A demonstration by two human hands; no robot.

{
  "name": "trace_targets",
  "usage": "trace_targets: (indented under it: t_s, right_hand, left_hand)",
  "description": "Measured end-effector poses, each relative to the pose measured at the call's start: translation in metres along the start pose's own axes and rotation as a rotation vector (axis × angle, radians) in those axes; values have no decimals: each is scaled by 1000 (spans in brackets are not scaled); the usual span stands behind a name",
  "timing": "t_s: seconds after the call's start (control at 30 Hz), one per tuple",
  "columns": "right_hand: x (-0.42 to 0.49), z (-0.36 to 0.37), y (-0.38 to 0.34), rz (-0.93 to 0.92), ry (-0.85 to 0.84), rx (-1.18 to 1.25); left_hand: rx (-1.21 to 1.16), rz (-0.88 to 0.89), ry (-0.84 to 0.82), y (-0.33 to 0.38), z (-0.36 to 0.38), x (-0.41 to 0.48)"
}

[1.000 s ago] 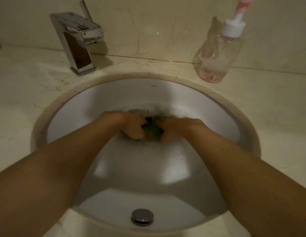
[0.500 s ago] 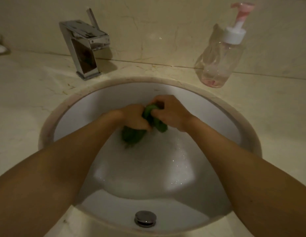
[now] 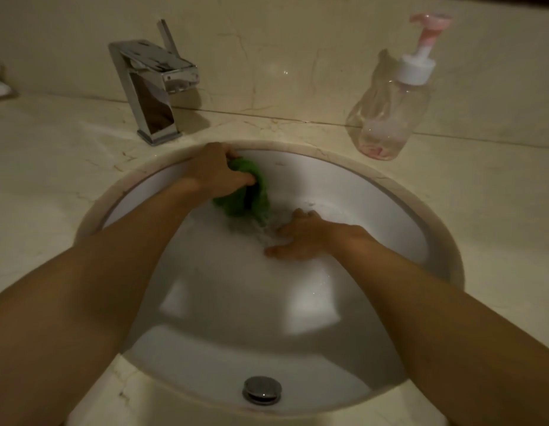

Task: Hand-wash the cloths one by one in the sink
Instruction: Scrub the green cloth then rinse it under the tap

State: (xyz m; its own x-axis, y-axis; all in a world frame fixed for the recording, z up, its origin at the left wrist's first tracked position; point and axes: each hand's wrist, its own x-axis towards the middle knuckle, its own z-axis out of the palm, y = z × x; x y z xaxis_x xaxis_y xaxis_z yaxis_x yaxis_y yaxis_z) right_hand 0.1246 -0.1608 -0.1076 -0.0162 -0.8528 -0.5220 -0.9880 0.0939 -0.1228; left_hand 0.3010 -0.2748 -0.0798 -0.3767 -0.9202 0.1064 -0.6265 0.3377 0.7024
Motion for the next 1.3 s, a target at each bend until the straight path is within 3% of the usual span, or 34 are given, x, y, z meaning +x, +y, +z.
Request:
trace_targets:
  t_s: [0.37,0.53,0.67,1.0,1.07,1.2,1.3]
  right_hand:
    - [12,15,-10,31,9,-126]
    - [22,0,-5,-11,191,41]
    - [15,2,-2,22,85,14]
    - [6,-4,-4,-31,38,53]
    - [5,-10,-2,-53,111,128]
    - [1,-24,3,-163,488,426]
    - [8,-22,4,-388,453,710]
  left_hand:
    - [12,48,-36,8,5,-7]
    - [-34,50,-33,8,4,-6]
    - [-74,48,-20,11,6,-6]
    - [-154,-17,-36,13,11,-5]
    - [-168,-13,-45,14,11,-5]
    - [-337,-79,-136,26,7,-11]
    - [-595,-98,-266,43,5,-17]
